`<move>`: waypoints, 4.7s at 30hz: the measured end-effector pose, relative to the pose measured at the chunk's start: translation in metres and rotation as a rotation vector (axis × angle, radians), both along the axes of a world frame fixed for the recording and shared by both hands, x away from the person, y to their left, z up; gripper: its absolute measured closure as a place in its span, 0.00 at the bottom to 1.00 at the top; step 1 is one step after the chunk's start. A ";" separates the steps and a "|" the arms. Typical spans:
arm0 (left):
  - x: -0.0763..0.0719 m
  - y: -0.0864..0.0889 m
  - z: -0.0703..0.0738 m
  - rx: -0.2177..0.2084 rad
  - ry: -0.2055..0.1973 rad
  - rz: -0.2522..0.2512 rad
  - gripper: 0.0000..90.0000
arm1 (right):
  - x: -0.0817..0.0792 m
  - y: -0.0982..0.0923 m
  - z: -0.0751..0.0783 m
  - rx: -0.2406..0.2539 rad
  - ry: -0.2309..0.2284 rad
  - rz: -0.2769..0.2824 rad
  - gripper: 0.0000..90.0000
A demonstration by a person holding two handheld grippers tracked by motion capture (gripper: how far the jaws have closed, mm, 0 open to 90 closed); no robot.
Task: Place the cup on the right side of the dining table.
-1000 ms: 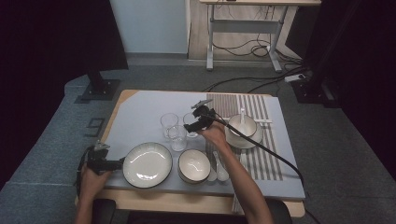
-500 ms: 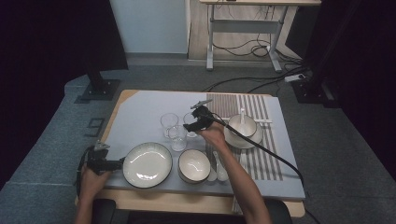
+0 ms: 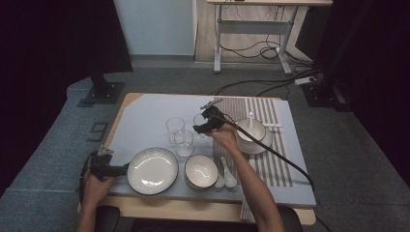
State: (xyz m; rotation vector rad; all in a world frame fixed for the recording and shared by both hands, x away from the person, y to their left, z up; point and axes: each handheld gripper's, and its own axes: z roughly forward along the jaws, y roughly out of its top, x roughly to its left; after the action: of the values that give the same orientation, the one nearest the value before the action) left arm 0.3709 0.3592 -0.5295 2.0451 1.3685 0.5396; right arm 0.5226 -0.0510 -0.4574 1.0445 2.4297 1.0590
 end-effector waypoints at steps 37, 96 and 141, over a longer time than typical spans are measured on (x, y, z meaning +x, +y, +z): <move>0.000 0.000 0.000 -0.001 -0.001 0.000 0.03 | 0.047 -0.051 0.037 -0.019 -0.052 -0.183 0.20; 0.000 0.000 0.000 0.000 0.000 0.000 0.03 | 0.089 -0.077 -0.011 -0.045 0.081 -0.326 0.20; 0.000 0.000 0.000 0.001 -0.002 -0.001 0.03 | 0.037 -0.087 0.040 -0.048 -0.057 -0.155 0.00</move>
State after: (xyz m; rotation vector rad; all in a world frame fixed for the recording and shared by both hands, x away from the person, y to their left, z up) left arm 0.3707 0.3591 -0.5296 2.0455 1.3665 0.5420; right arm 0.5599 -0.1383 -0.4169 1.1494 2.2768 0.9621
